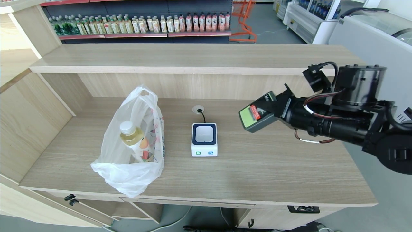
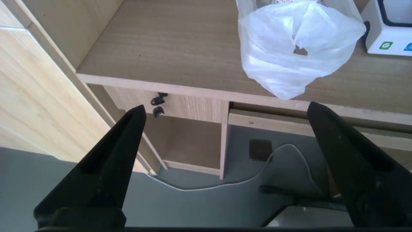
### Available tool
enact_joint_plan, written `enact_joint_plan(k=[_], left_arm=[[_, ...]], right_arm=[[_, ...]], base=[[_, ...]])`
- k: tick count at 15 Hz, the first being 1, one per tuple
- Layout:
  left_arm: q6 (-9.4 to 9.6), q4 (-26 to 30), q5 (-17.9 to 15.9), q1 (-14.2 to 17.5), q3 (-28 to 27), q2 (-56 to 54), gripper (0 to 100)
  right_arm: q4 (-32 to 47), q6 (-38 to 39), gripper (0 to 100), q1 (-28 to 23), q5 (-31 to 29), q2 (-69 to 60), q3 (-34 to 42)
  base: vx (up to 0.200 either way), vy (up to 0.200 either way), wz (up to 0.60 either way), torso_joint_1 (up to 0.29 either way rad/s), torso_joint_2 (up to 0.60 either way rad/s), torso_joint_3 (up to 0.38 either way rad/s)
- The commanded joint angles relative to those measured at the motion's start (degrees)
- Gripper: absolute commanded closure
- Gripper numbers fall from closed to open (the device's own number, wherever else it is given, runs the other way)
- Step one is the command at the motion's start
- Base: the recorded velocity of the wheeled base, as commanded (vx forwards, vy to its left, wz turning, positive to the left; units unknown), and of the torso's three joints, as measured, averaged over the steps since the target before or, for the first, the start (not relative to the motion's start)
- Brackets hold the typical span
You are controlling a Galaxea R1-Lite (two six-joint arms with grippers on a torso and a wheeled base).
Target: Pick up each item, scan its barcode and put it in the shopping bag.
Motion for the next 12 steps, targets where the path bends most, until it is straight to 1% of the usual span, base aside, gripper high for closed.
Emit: enact_joint_plan(k=[1,4,9,12], left_arm=[[0.02,0.0,0.0,0.0,0.0,0.0,0],[-0.07,0.0,0.0,0.0,0.0,0.0,0],[0.02,0.0,0.0,0.0,0.0,0.0,0],[-0.07,0.0,0.0,0.0,0.0,0.0,0]], right_arm=[[0.5,1.5,100,2.0,-0.8,10.1,-4.6],[0.6,1.4,100,2.0,-1.0,14.0,-7.2],[0.5,1.3,100,4.3,-1.1,17.5,-9.6],[0.4,0.5,100,4.3,-1.1,18.9,-10.8]], base=[[0.000,0.000,0.00,0.000,0.00,0.000],[0.000,0.000,0.00,0.000,0.00,0.000],[0.000,0.000,0.00,0.000,0.00,0.000],[0.000,0.000,0.00,0.000,0.00,0.000]])
